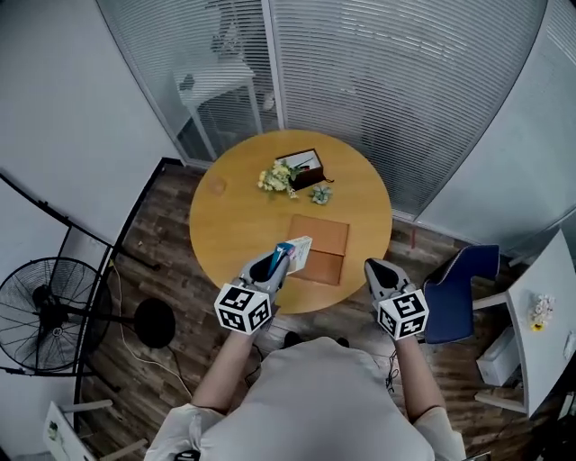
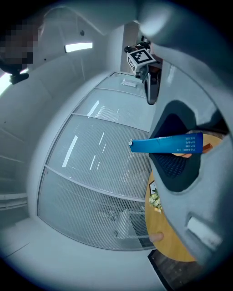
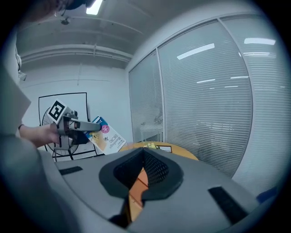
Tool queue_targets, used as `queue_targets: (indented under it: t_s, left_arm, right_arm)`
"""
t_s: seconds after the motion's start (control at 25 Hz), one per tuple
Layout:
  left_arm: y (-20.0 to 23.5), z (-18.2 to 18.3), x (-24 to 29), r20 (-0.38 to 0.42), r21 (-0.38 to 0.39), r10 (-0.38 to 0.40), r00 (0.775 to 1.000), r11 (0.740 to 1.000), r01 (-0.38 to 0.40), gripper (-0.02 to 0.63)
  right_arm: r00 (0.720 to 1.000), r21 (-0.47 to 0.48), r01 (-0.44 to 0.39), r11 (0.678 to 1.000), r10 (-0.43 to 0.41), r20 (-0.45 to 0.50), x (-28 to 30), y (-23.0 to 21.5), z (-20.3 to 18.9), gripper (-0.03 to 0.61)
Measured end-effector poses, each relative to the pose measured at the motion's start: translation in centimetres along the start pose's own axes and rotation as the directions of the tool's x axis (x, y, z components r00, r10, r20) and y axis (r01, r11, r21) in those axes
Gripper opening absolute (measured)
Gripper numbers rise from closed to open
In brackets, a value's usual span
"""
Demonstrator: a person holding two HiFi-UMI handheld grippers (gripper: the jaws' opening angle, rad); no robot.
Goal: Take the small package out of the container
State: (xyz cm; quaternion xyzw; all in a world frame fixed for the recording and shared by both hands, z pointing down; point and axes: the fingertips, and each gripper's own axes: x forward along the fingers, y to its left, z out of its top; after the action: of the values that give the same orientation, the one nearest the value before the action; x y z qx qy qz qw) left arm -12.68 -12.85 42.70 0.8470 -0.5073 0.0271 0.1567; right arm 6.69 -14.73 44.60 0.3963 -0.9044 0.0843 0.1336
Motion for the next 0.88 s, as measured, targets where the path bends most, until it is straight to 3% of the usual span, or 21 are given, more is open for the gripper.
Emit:
queue_targets:
  t_s: [0.36, 0.88]
  left_arm:
    - [-1.6, 1.4, 0.1, 0.047, -0.002, 0.061, 0.997, 0.998, -0.061, 0.074]
    - [-2.6, 1.2, 0.6, 0.054, -0.025, 0.078, 0.996, 0.997, -0.076, 0.074]
  right_arm:
    - [0.996, -0.041, -0.016, 0.999, 0.020, 0.092, -1.5, -2.3, 2.4, 0.003]
    - [0.994, -0.015, -0.045, 0.999, 0.046, 0.104, -1.7, -2.7, 2.6, 0.003]
